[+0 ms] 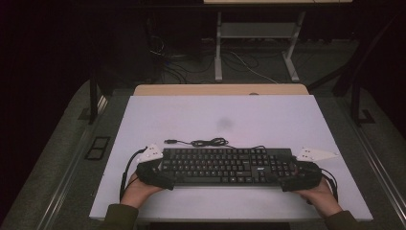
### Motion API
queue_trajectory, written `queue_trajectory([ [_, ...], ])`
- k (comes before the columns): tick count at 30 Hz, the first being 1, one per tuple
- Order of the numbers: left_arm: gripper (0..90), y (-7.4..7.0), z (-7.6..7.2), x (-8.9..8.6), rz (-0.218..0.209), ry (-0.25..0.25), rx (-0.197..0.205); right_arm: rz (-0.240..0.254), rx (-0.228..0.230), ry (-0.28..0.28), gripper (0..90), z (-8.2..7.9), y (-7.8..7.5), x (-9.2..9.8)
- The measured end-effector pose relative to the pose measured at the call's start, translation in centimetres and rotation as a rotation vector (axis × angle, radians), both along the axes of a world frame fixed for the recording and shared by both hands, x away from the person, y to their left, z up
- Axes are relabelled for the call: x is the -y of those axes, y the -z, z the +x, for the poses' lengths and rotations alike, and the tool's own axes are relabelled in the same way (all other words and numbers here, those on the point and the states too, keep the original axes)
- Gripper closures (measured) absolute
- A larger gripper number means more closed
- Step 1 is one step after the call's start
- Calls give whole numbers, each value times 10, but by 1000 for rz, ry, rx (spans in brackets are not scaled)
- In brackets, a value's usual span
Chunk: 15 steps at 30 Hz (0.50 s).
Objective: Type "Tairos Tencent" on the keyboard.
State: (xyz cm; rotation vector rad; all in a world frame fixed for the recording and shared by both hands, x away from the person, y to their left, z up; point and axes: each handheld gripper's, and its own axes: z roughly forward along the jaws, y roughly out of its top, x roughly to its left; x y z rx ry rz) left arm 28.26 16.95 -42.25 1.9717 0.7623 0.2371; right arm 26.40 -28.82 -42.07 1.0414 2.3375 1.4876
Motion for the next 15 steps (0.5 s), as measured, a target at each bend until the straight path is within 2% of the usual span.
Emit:
queue_trajectory([
  [5,0,-1,-1,2,5,3,10,31,3,-13,100,5,-3,-7],
  [15,0,-1,-2,4,2,6,10,48,5,-26,100,8,-5,-17],
])
